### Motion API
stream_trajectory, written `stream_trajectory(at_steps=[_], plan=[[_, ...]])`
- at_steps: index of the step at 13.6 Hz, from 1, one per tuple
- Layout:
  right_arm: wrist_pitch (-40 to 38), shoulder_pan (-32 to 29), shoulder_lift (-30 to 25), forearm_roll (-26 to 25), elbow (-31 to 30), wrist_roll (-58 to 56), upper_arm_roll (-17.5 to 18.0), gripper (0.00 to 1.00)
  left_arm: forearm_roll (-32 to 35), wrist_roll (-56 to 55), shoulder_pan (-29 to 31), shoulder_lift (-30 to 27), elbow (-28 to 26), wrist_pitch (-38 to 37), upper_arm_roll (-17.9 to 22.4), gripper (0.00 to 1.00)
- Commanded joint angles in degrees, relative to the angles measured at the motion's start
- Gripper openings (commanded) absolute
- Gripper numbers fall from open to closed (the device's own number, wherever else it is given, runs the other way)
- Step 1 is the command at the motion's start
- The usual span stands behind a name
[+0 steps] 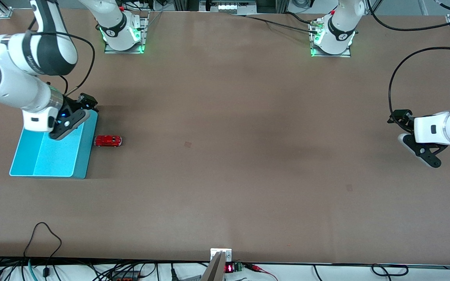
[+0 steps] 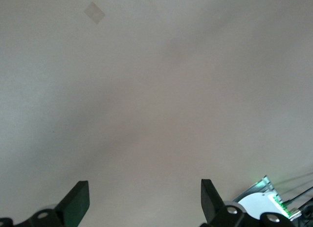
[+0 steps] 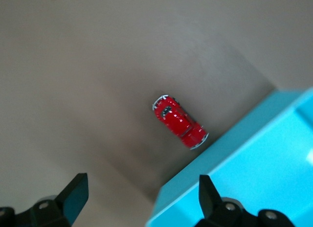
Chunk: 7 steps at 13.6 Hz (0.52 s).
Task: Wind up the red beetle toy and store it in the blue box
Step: 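Lower the right gripper to the car while the left gripper withdraws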
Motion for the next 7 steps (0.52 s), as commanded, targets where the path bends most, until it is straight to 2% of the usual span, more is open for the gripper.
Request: stream_trajectory(at_steps=[1,2,5,7], plan=[[7.0,-2.4,-0.4,-0.7,-5.6,-16.3,1.6,1.00,0.0,-6.0,0.1,-0.8,1.4,-1.3,-0.8,1.00],[8.1,-2.4,0.5,-0.9,-6.0,-18.9,1.6,1.00,-0.1,-7.5,0.0,-0.8,2.0,-1.4,-1.4,1.00],[15.2,-2.3,3.5,-6.5,-6.8,-28.5,1.7,1.00,0.0,-15.8,0.0,-0.8,2.3,-2.1,-3.7,1.00],[18.5,-2.3,6.0,-6.7,-7.3,-31.8,1.6,1.00,0.0,-16.6,0.1,-0.8,2.3,-2.5,-4.7,1.00]])
